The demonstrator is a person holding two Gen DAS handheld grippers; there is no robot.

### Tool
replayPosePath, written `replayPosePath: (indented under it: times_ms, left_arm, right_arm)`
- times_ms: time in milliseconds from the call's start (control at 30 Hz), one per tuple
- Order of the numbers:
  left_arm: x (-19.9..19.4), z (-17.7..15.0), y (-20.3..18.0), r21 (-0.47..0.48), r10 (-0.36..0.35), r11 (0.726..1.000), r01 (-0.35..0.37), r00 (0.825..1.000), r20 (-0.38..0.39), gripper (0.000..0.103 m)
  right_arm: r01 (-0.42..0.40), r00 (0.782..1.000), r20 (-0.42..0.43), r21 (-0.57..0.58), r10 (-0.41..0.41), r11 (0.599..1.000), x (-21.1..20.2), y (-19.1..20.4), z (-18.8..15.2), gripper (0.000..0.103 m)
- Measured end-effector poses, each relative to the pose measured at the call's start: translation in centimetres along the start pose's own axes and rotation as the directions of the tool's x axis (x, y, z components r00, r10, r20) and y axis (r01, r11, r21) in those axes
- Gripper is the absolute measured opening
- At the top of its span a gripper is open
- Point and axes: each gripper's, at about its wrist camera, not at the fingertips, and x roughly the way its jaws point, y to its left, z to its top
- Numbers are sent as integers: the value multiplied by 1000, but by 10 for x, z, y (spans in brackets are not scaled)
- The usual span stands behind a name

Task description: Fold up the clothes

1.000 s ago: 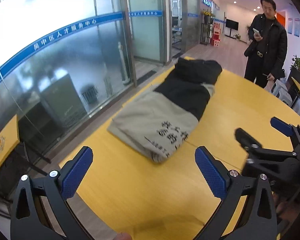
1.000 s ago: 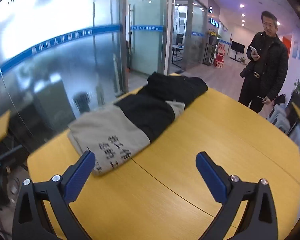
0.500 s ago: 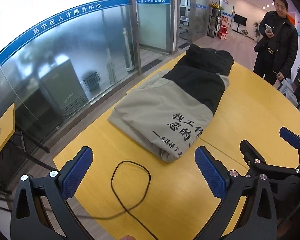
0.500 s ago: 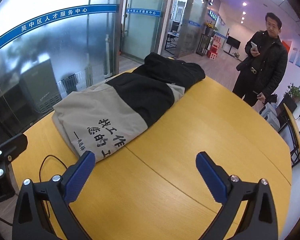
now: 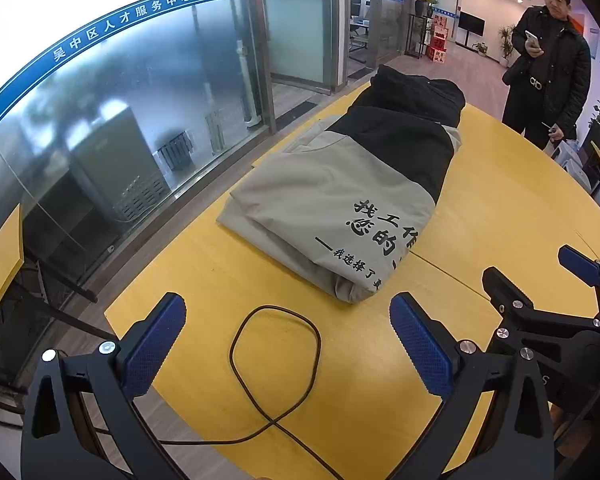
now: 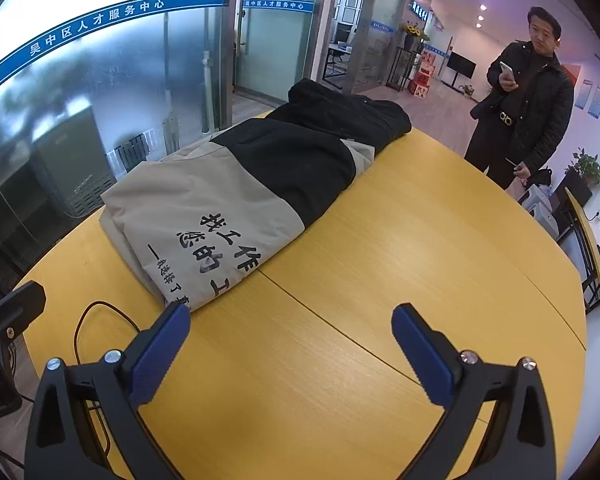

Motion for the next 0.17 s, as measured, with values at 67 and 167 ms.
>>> replayPosePath:
  times_ms: [67,167]
  left_arm:
    - [-3,-2,0,-3,2,1000,-2,1000,22,103]
    - [-9,-4,1,-19,15,1000,-14,998,68,103]
  right_arm:
    - [2,1000,1,-1,-2,1000,-2,-1,-1,103]
    - [6,1000,5,-3,-6,1000,-5,-1,-2,103]
